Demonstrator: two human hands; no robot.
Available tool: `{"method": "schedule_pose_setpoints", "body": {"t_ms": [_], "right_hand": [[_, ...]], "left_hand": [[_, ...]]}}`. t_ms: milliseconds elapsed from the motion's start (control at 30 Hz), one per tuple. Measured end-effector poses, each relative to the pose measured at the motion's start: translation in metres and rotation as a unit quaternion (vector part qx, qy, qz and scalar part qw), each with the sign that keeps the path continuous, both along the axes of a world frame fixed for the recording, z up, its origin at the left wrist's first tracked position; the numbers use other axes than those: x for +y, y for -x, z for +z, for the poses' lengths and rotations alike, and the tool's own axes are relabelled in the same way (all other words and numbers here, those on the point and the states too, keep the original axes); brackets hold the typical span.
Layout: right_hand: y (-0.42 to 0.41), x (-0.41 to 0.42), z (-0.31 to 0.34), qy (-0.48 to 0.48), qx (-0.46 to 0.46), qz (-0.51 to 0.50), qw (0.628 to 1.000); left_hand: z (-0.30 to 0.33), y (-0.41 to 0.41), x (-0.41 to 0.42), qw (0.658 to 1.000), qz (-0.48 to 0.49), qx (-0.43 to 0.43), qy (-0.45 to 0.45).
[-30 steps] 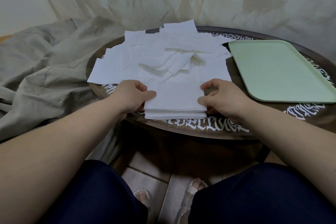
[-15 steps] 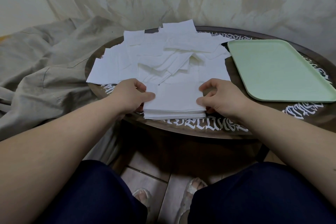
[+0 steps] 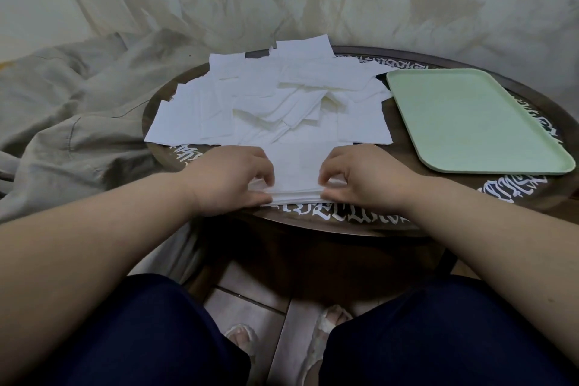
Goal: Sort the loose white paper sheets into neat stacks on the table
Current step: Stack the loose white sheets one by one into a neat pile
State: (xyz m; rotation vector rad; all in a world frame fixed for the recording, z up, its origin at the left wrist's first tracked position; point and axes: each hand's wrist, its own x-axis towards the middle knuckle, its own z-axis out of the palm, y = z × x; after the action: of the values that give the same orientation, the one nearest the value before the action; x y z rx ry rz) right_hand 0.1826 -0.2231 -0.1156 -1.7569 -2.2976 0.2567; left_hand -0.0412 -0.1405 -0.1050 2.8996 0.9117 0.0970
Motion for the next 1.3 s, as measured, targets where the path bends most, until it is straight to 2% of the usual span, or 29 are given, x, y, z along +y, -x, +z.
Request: {"method": "schedule_pose_setpoints", "body": {"t_ms": [167, 667, 833, 1067, 1300], "right_hand": [[-0.0018, 0.0015, -0.0008, 0.01, -0.042, 0.007, 0.999], [-0.0034, -0.0004, 0.0006, -0.03, 0.001, -0.039, 0.999], [-0.0043, 0.001, -0.0031, -0.021, -0.035, -0.012, 0.999], [-0.0066, -0.0029, -0.0011, -0.092, -0.02, -0.015, 0.995], [-0.0071, -0.0034, -0.0035, 0.003, -0.051, -0.004, 0.999]], "left_hand": [[-0.003, 0.0025, 0.0023, 1.0, 0.018, 0.014, -0.01], [-0.006, 0.0051, 0.0009, 0.999, 0.031, -0.009, -0.02], [-0.0056, 0.0037, 0.0013, 0.998, 0.048, -0.009, -0.038], [-0.003, 0.0083, 0.0001, 0.998, 0.031, -0.047, -0.016], [-0.0069, 0.0098, 0.0025, 0.999, 0.034, -0.001, 0.016]]}}
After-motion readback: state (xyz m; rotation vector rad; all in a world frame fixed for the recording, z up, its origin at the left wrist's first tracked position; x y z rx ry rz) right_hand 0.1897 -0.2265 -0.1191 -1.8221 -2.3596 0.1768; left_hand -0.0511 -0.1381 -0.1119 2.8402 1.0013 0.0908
